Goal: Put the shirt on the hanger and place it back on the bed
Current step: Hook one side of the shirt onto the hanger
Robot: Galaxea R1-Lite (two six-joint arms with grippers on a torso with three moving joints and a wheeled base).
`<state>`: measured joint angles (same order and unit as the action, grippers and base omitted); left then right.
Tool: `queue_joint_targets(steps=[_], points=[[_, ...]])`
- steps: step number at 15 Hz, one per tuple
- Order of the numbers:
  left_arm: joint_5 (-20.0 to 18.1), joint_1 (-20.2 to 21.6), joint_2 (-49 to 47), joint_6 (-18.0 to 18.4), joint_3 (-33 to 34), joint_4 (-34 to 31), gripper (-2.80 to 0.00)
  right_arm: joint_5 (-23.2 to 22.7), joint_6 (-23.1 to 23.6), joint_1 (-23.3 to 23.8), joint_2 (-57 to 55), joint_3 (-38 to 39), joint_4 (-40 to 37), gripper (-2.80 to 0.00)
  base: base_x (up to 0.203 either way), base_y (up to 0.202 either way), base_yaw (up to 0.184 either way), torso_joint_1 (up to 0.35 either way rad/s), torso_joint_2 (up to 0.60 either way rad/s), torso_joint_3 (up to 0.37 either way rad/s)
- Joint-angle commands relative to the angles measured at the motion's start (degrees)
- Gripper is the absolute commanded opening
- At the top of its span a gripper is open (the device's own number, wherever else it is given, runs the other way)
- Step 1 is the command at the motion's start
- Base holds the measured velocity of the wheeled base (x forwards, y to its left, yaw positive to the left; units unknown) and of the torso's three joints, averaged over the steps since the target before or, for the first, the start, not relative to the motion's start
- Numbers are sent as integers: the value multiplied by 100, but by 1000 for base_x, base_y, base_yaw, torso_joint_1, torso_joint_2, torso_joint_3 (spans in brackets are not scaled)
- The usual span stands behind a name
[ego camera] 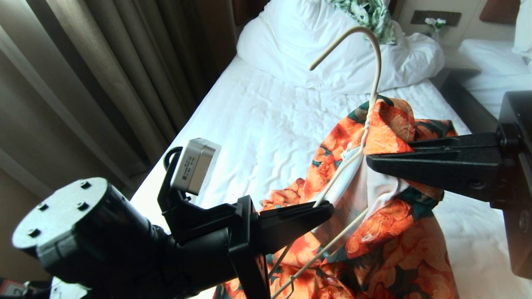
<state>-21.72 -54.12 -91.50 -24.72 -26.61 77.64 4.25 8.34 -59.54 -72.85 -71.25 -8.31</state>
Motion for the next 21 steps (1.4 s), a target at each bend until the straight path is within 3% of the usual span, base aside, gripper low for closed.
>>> queue_joint_targets(steps=[1,9,10,17,21], points=[[10,-100,-16,-9,-19,40,-280,-74,10,-23,-38,15,-4,-280,0,0,0,0,0,0],[45,-187,106,11,-11,49,-280,-269,98,-31,-309,84,23,-280,0,0,0,0,0,0],[45,-187,106,11,-11,57,-280,-276,107,-35,-306,85,23,0,0,0,0,0,0,0],[54,-10,432,20,-54,15,-280,-220,106,-367,-97,85,-378,0,0,0,0,0,0,0],[45,86,485,20,-37,35,-280,-248,108,-383,320,85,-1172,0,0,0,0,0,0,0]])
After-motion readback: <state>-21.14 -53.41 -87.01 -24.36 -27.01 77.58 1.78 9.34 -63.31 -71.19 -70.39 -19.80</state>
